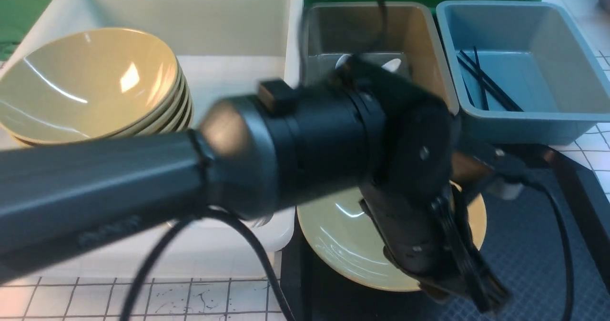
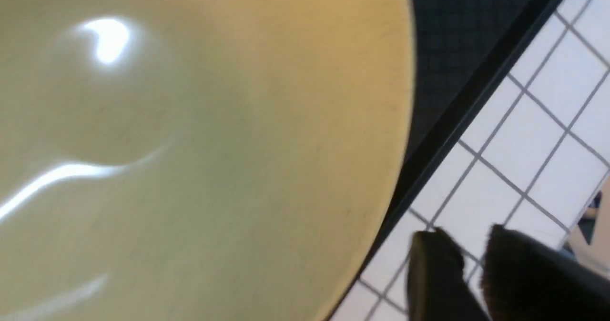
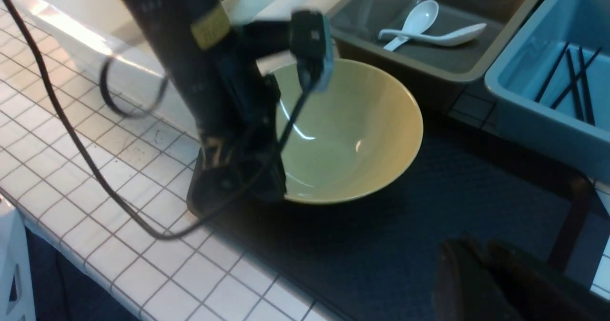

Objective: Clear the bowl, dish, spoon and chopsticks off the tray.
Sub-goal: Use the left arm to grab the yellow noodle bowl on the left

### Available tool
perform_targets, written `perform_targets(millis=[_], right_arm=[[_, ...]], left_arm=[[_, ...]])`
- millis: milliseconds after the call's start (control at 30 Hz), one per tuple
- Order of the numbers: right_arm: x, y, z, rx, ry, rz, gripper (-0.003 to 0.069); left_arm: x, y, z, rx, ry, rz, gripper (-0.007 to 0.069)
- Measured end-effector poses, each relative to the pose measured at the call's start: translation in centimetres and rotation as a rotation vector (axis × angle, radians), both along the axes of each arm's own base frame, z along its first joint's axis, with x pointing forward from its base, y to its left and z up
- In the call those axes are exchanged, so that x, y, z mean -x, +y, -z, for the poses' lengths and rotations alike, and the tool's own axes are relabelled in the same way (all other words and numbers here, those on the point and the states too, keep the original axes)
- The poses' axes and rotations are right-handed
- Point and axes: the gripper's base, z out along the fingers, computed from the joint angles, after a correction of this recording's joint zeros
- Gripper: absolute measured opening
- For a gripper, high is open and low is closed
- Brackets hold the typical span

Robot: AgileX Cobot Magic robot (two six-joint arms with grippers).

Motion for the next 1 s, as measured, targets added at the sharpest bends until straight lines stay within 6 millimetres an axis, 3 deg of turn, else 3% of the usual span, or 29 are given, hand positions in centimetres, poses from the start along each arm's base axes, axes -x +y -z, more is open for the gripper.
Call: perform_targets(millis=[33, 67, 133, 167, 233, 300, 400, 467, 567, 600, 767, 833, 1000], right_arm=[[0.0, 0.0, 0.0, 0.000, 0.000, 0.000, 0.0067], [0.0, 0.0, 0.0, -0.001, -0.001, 0.000, 0.0068], [0.0, 0.0, 0.0, -0.001, -0.001, 0.000, 0.0068], [0.0, 0.0, 0.0, -0.001, -0.001, 0.000, 0.0069], [0.0, 0.0, 0.0, -0.002, -0.001, -0.001, 0.0069], [0.0, 0.0, 0.0, -0.002, -0.001, -0.001, 0.0069], [0.0, 0.0, 0.0, -0.002, -0.001, -0.001, 0.0069], [0.0, 0.0, 0.0, -0.002, -0.001, -0.001, 0.0071], [0.0, 0.0, 0.0, 0.000, -0.002, -0.002, 0.0072], [0.0, 0.0, 0.0, 0.000, -0.002, -0.002, 0.0073], [0.0, 0.0, 0.0, 0.000, -0.002, -0.001, 0.0077], [0.0, 0.0, 0.0, 0.000, -0.002, -0.001, 0.0078], [0.0, 0.0, 0.0, 0.001, -0.003, 0.000, 0.0078]], left_arm=[[-0.1, -0.1, 0.1, 0.002, -0.004, 0.002, 0.0222], [-0.4, -0.4, 0.4, 0.018, -0.029, 0.008, 0.0317], [-0.6, -0.5, 0.6, 0.020, -0.043, 0.011, 0.0368], [-0.8, -0.7, 1.1, 0.014, -0.060, 0.016, 0.0440], [-1.2, -0.9, 1.9, -0.008, -0.076, 0.024, 0.0507], [-1.6, -1.2, 3.3, -0.053, -0.093, 0.037, 0.0544], [-2.4, -1.5, 6.0, -0.139, -0.125, 0.068, 0.0535], [-2.7, -1.6, 6.9, -0.171, -0.145, 0.082, 0.0498], [-2.9, -1.8, 7.5, -0.183, -0.169, 0.084, 0.0323], [-3.0, -1.9, 7.1, -0.175, -0.198, 0.091, 0.0255], [-2.4, -1.5, 4.1, -0.152, -0.285, 0.118, 0.0055], [-1.5, -1.7, 3.2, -0.127, -0.289, 0.131, 0.0031], [3.7, -2.5, -1.2, 0.023, -0.246, 0.166, 0.0017]])
